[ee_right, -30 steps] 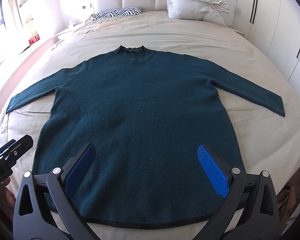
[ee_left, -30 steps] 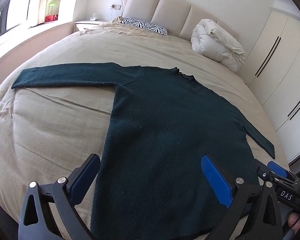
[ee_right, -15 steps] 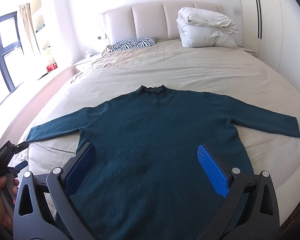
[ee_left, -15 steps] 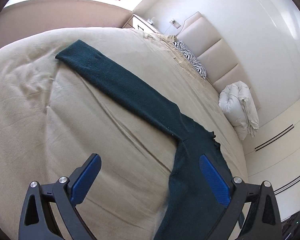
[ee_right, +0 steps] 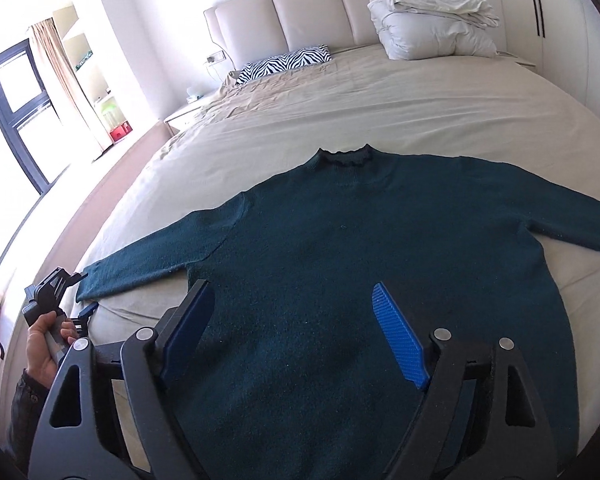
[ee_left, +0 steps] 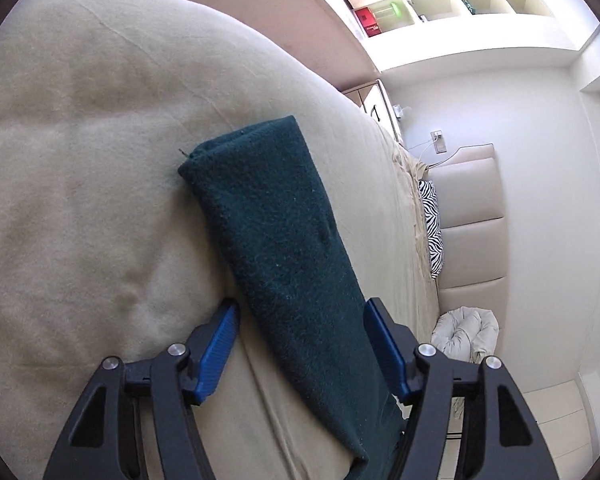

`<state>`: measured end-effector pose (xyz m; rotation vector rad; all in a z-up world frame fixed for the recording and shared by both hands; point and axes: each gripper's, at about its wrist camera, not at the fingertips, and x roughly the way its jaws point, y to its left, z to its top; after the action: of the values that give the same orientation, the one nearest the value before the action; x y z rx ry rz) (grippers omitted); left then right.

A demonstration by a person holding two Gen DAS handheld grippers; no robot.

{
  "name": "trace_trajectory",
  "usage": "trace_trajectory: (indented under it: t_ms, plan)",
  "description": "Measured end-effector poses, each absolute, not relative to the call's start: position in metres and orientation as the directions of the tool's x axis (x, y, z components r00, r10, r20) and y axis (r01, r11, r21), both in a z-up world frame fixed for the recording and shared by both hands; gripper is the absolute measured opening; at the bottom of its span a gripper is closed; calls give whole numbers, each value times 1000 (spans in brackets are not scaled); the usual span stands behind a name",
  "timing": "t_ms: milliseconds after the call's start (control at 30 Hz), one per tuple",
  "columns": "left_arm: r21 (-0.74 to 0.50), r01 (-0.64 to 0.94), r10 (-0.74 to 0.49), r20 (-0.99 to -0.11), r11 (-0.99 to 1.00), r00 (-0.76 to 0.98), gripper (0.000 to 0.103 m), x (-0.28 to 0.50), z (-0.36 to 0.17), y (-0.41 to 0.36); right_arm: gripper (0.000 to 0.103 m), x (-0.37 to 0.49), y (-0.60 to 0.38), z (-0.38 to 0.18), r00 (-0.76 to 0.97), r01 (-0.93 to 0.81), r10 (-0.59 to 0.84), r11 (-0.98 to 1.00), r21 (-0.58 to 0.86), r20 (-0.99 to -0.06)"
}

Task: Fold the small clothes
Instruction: 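Grasp the sweater sleeve cuff with the left tool and lift it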

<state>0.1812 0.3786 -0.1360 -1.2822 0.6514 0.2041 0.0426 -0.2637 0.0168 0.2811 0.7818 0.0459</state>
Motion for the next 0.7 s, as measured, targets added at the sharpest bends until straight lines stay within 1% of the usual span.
trace_trajectory:
  t_ms: [33,133,200,233,267,300,367,433,467,500,567,633,700]
  plan:
    - [-820,-491,-199,-555,294,808,71,186,-136,380,81,46,-263,15,711,63,145,961,268,-689]
    - [-824,-494,-169,-547,277,820,72,197,-139,386,78,52,-263,7,704,59,158,959,278,-692]
    - [-821,-497,-154,-550,279,821,64,204,-140,389,71,53,-262,3,700,51,168,958,283,-694]
    - [-813,-504,-148,-559,292,816,48,209,-141,390,69,54,-263,0,697,48,171,958,284,-696]
    - [-805,-509,-153,-569,305,808,21,214,-142,392,66,56,-264,-2,695,48,173,957,286,-698]
    - [-799,-510,-168,-577,318,799,8,220,-142,393,62,56,-268,-4,694,48,177,956,291,-698]
    - [-768,-498,-164,-596,402,786,8,230,-129,384,58,57,-276,-6,692,54,187,950,309,-697]
    - [-687,-443,-135,-614,576,778,8,245,-97,353,54,59,-290,-11,689,71,197,940,335,-698]
    - [-639,-400,-129,-618,657,776,8,253,-82,333,50,61,-297,-13,686,79,205,932,352,-698]
    - [-574,-351,-115,-622,740,774,8,260,-67,307,49,63,-305,-16,681,89,216,924,372,-699]
    - [-375,-210,-78,-624,903,778,8,268,-38,236,47,69,-320,-22,677,106,242,903,416,-696]
    - [-89,-21,-38,-610,996,792,8,260,-28,146,46,78,-334,-28,674,117,266,882,455,-689]
    - [193,124,12,-584,973,812,8,248,-39,67,46,91,-346,-38,650,119,320,853,508,-689]
